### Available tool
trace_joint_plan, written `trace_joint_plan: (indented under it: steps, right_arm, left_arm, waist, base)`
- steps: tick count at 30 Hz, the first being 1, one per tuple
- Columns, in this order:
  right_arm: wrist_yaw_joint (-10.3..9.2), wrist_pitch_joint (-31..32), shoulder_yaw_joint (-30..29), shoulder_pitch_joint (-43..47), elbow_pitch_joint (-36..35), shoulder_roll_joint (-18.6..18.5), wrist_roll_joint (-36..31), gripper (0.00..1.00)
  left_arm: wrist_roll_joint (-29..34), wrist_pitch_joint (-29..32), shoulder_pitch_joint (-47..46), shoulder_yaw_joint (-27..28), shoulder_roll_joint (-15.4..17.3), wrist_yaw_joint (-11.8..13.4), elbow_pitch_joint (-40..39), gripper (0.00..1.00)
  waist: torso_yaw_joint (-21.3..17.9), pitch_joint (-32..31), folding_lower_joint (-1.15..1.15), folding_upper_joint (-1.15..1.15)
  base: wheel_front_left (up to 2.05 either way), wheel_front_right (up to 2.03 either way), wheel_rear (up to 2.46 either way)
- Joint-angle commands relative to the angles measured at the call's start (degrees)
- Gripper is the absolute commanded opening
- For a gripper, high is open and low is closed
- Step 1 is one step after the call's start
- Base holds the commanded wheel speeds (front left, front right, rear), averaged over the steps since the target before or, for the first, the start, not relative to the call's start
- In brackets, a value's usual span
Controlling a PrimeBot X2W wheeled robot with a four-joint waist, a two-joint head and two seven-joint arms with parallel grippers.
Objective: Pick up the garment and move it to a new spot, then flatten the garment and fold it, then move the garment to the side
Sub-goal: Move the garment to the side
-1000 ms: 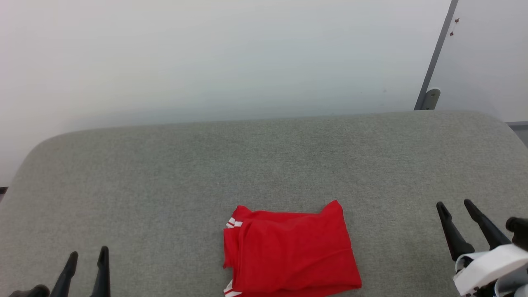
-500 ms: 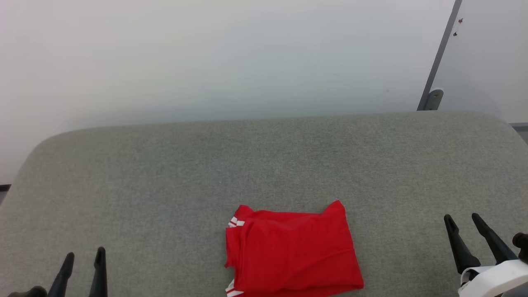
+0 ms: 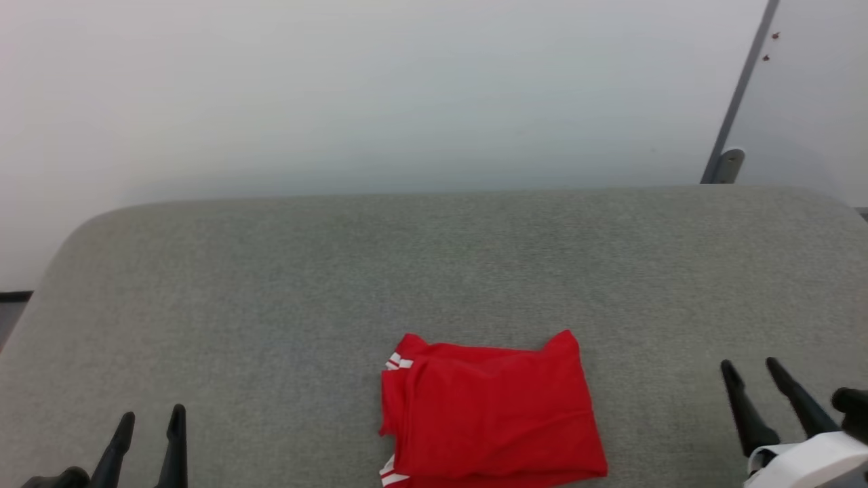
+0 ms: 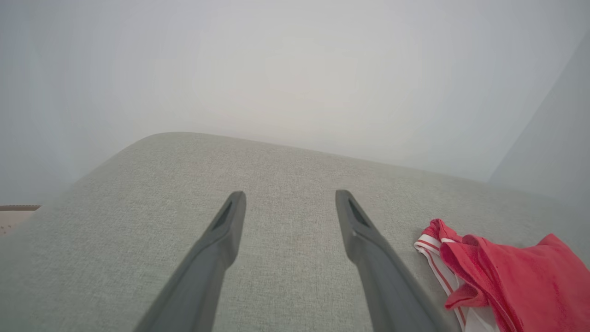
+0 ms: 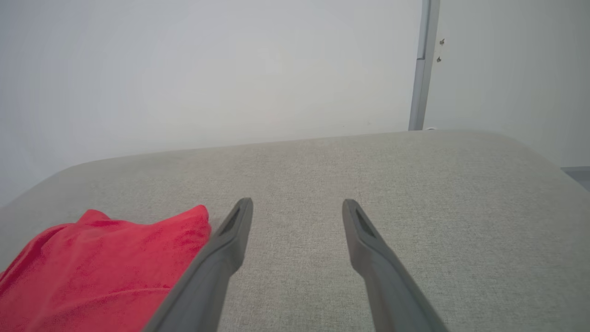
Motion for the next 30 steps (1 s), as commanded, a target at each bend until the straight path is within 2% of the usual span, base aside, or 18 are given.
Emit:
trace_joint_plan:
  steps: [1,14,26,30]
  right_arm:
    - [-0.10,0.6,0.6,0.4,-0.4,0.4,-0.5,1.00]
    - [-0.10,13.4,8.0,-2.2,-1.0,1.7,3.2,1.00]
    - [-0.10,29.9,6.5,-6.5,5.5,1.2,4.8,1.00]
    - [-0.10,34.8,6.0,-8.4,8.4,2.8,5.8,1.00]
  left_arm:
    - [0.1,-0.2,-0.2,0.0,0.5,-0.2,-0.2,1.00]
    - [-0.6,-0.2,-0.4,-2.4,1.4,-0.2,0.0,1.00]
    - [-1.6,-0.2,-2.5,-5.9,1.1,-0.2,0.9,1.00]
    - [-2.0,-0.2,-4.1,-6.8,1.0,-0.2,1.3,1.00]
  waist:
    - [0.9,0.1,0.00,0.00]
    - [8.1,1.6,0.00,0.00]
    - [15.0,5.4,0.00,0.00]
    - [16.4,7.1,0.00,0.00]
  base:
    - [0.00,0.00,0.00]
    - [0.00,0.00,0.00]
    - [0.00,0.00,0.00]
    - [0.00,0.00,0.00]
